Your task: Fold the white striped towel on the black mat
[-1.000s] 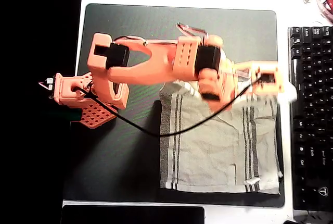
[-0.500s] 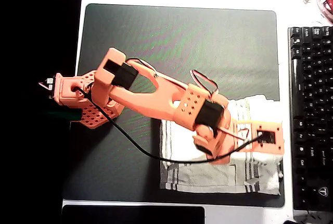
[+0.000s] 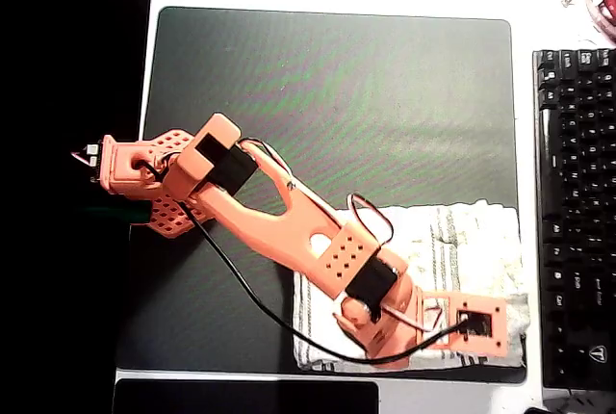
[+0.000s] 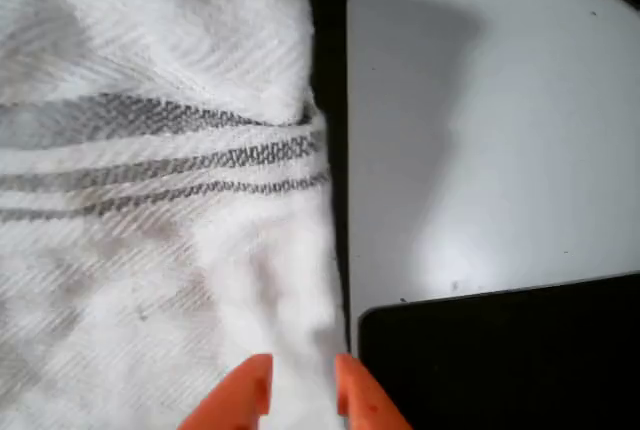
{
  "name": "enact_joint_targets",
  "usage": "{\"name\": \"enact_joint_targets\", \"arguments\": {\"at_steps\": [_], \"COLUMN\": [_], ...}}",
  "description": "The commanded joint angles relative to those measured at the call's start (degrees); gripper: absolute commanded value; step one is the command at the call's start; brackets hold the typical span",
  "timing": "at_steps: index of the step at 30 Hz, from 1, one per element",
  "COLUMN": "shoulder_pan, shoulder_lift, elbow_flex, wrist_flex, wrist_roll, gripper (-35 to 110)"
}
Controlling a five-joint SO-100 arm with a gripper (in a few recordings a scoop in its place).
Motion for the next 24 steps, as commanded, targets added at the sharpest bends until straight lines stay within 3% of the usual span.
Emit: {"name": "enact_joint_targets", "arguments": {"at_steps": [1,8,14,24], "shoulder_pan": [0.18,-3.08,-12.83,-24.61], "shoulder_lift": [4.22,15.03,22.32,18.63], "elbow_flex": [1.05,3.34,9.49,17.58], "wrist_flex": [0.79,10.81,17.23,14.24], "wrist_roll": [-0.79,0.97,8.53,18.37], "gripper": [11,11,11,14]}}
